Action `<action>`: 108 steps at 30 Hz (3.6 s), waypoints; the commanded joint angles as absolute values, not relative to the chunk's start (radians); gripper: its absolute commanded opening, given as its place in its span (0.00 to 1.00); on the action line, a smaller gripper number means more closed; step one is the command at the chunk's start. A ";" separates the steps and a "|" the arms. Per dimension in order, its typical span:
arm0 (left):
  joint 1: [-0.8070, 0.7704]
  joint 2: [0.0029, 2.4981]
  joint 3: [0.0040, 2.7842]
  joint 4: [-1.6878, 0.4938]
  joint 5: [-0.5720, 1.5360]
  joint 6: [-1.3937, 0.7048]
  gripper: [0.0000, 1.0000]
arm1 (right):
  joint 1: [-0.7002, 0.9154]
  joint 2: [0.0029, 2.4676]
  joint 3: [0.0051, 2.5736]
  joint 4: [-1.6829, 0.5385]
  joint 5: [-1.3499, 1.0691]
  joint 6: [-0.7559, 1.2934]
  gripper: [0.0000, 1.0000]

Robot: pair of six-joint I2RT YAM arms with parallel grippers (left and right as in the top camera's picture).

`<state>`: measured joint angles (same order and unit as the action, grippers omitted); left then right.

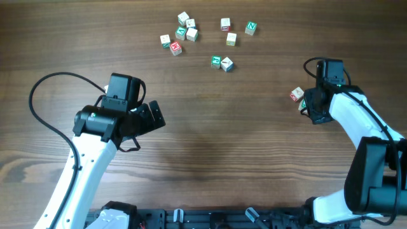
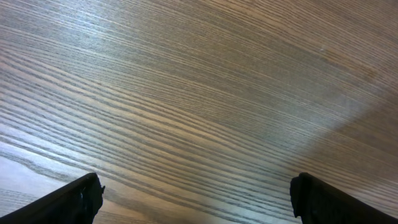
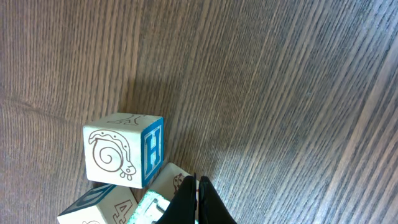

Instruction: Form a circle

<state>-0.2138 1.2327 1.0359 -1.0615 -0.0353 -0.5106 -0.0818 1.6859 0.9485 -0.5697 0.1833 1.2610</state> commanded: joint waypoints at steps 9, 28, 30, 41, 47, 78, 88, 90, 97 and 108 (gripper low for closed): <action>-0.206 1.230 1.034 -1.061 -0.031 -0.506 1.00 | -0.086 1.694 0.942 -0.558 0.178 1.232 0.04; -0.206 1.230 1.034 -1.061 -0.031 -0.506 1.00 | -0.045 1.447 0.952 -0.496 0.124 0.813 0.05; -0.206 1.230 1.034 -1.061 -0.031 -0.506 1.00 | -0.042 1.504 0.952 -0.398 0.053 0.728 0.05; -0.206 1.230 1.034 -1.061 -0.031 -0.506 1.00 | 0.101 1.761 1.074 -0.417 0.005 0.547 0.05; -0.206 1.230 1.034 -1.061 -0.031 -0.506 1.00 | 0.101 1.761 1.074 -0.529 0.060 0.647 0.05; -0.206 1.230 1.034 -1.061 -0.031 -0.506 1.00 | 0.078 1.781 1.074 -0.585 0.173 0.789 0.05; -0.206 1.230 1.034 -1.061 -0.031 -0.506 1.00 | 0.078 1.781 1.074 -0.589 0.195 0.814 0.05; -0.206 1.230 1.034 -1.061 -0.031 -0.506 1.00 | 0.077 1.781 1.074 -0.589 0.201 0.815 0.05; -0.206 1.230 1.034 -1.061 -0.031 -0.506 1.00 | 0.077 1.781 1.074 -0.590 0.221 0.839 0.04; -0.206 1.230 1.034 -1.061 -0.031 -0.506 1.00 | 0.057 1.781 1.074 -0.587 0.229 0.864 0.05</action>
